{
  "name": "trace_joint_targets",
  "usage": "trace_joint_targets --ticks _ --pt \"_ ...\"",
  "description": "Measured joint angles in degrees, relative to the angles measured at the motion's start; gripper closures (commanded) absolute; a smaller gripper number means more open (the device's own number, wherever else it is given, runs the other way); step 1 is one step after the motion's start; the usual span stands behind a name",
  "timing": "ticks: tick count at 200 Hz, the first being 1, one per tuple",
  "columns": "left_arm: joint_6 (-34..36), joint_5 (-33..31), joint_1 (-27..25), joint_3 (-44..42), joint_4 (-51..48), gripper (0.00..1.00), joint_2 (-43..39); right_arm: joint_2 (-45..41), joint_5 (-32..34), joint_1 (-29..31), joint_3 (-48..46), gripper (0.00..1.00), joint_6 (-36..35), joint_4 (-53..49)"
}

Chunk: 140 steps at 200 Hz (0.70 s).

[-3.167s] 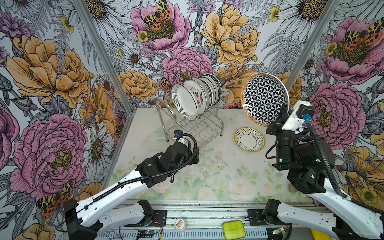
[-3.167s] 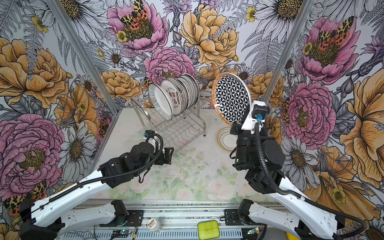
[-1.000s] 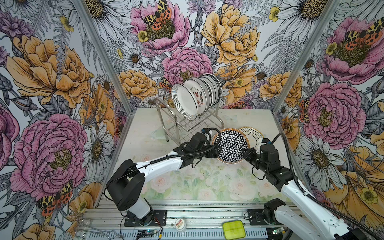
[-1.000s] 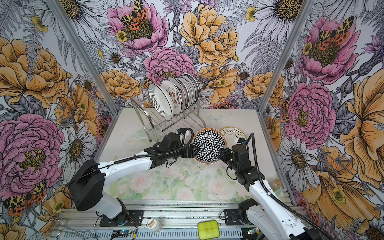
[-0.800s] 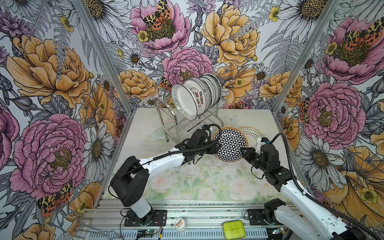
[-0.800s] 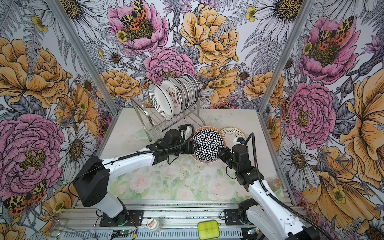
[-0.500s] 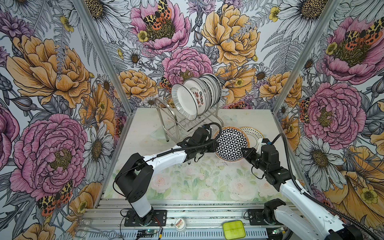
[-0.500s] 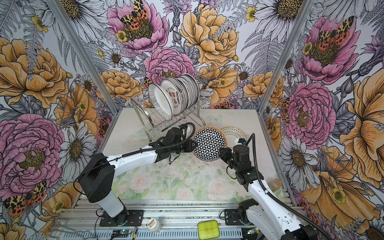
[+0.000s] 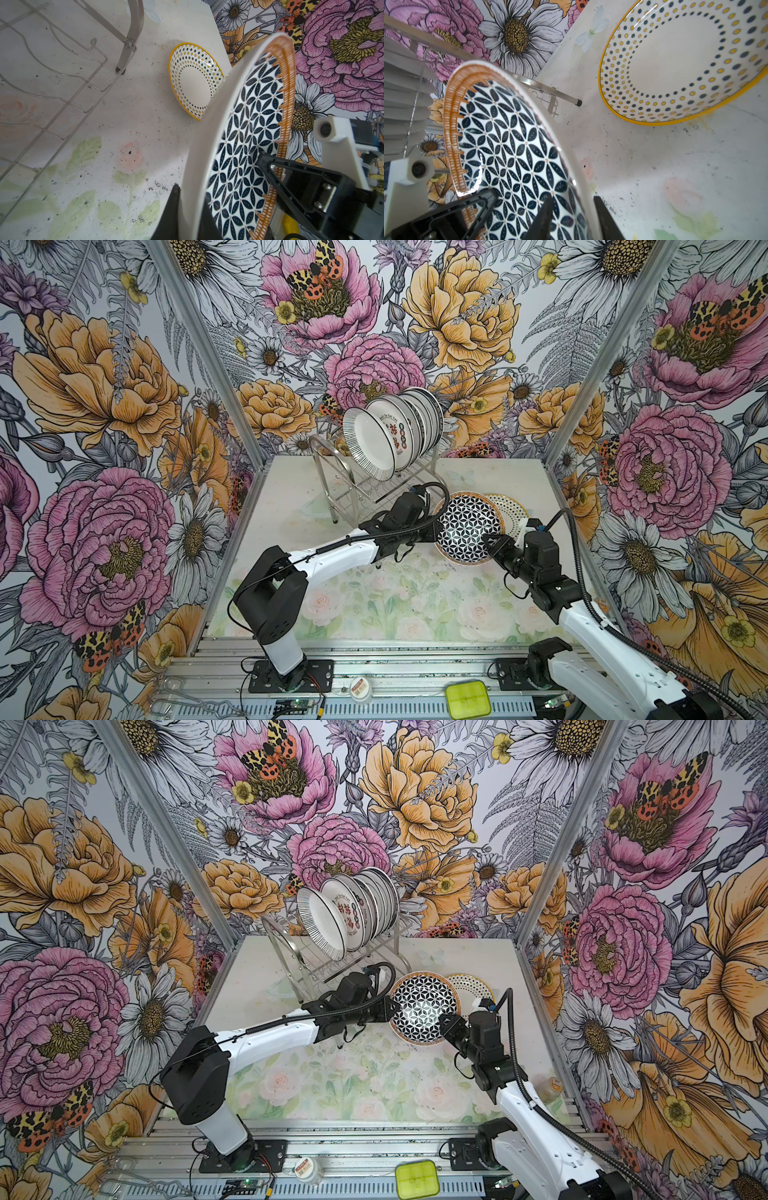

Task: Unload the plates from the dish rack
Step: 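Grasp the patterned plate rim with the left gripper while the right gripper holds it, then release the plate with the right gripper and withdraw it while the left gripper holds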

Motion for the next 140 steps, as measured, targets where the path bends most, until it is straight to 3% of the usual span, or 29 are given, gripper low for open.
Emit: trace_joint_targets --ticks 58,140 --pt "-1.1 -1.9 -2.4 3.9 -5.2 1.0 2.6 -2.2 5.8 -2.8 0.0 0.28 -1.1 -1.8" --pt "-1.0 -7.2 -6.1 16.4 -18.9 1.0 14.8 2.5 12.9 -13.5 8.6 0.25 -8.5 -2.9"
